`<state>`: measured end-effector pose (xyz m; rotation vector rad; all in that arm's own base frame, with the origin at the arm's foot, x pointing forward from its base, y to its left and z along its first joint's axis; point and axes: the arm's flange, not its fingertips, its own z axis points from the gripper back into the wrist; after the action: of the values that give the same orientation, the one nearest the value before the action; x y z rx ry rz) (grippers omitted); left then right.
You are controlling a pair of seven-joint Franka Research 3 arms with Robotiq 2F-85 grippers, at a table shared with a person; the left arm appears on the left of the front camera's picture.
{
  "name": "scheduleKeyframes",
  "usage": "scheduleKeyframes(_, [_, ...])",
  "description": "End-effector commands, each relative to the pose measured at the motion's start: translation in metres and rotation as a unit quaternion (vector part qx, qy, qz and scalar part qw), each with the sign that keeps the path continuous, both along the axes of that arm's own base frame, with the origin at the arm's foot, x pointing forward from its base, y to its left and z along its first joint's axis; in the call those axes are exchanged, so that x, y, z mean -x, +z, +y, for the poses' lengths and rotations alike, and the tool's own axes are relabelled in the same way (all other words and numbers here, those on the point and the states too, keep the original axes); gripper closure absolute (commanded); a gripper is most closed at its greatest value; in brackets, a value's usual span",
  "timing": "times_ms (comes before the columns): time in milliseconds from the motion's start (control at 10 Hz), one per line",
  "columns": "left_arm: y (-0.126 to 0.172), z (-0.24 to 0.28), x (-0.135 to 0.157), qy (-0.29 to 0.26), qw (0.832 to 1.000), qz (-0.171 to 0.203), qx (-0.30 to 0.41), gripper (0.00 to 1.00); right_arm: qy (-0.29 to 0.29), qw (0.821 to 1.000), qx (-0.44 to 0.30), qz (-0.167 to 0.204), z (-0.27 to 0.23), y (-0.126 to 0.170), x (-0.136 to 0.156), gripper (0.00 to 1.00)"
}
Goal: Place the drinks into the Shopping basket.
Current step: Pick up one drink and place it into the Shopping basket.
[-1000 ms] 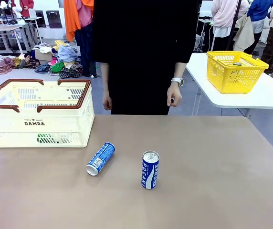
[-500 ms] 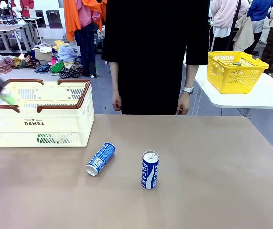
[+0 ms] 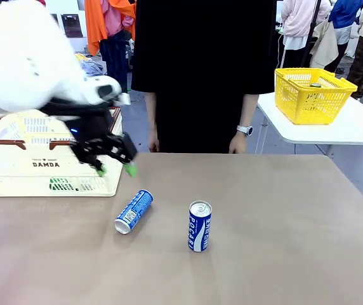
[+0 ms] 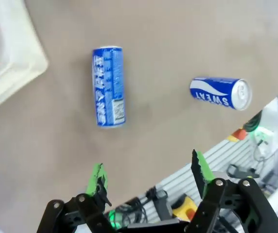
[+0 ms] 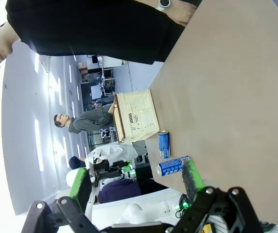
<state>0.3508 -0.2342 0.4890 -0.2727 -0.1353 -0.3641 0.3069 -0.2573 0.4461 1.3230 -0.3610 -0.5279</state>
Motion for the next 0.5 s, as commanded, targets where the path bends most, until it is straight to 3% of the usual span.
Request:
scheduleKeyframes(0, [-0.016, -0.027, -0.019, -0.009, 0.998, -0.036, -0.048, 0.10, -0.001, 1.000, 0.001, -0.004, 0.001, 0.001, 0.001, 0.00])
scheduleKeyframes(200, [-0.050, -0.050, -0.024, -0.055, 0.993, -0.073, -0.072, 0.10, -0.001, 1.000, 0.001, -0.004, 0.001, 0.001, 0.001, 0.00])
scheduleKeyframes(400, [-0.073, -0.048, -0.032, -0.093, 0.990, -0.082, -0.070, 0.10, -0.001, 1.000, 0.001, -0.004, 0.001, 0.001, 0.001, 0.00])
